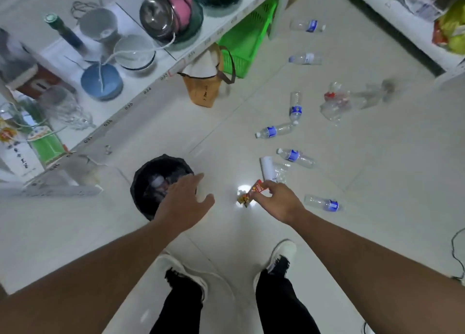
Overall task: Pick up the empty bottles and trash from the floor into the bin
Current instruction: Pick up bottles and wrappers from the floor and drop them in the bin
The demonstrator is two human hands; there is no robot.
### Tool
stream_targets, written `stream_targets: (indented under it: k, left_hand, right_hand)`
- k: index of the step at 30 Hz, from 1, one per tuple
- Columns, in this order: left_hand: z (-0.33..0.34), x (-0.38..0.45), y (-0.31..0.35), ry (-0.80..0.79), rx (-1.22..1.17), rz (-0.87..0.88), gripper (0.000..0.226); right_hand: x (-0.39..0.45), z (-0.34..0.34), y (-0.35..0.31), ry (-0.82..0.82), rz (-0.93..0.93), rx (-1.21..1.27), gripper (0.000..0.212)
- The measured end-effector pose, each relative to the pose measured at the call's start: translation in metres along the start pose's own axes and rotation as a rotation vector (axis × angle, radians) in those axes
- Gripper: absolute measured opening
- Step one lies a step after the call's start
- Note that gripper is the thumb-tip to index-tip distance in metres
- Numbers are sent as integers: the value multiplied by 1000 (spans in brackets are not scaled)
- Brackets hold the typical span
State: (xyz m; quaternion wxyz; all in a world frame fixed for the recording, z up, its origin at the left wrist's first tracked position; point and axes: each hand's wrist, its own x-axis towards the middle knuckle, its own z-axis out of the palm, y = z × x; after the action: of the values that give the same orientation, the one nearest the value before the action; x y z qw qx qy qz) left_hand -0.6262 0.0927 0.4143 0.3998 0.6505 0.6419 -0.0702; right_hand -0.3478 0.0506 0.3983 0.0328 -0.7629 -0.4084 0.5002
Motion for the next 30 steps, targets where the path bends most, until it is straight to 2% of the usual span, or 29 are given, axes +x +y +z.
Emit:
stream_targets:
  k: [2,5,7,11,15,21,25,30]
  left_hand:
    - [25,5,32,-21,72,19,86]
    - [65,14,78,-54,149,44,91]
    - [92,25,107,-99,193,60,95]
    - [136,43,153,-150,225,69,99]
    - [157,52,186,-198,264,120,91]
    - [171,93,208,-268,352,162,85]
    - [199,144,202,-282,413,185,81]
    - [266,211,181,-245,312,36,86]
  right_hand:
    - [2,-27,37,14,5,0,47]
    - [3,-66,91,-6,44,-43,67]
    - [5,-91,127,-19,84,-86,74]
    - [9,-126,183,-9,144,-104,76]
    - [8,-142,216,10,184,-103,75]
    - [16,-145,242,20,276,-25,76]
    - [56,-135,263,54,309,2,79]
    - [127,-103,316,8,291,-92,83]
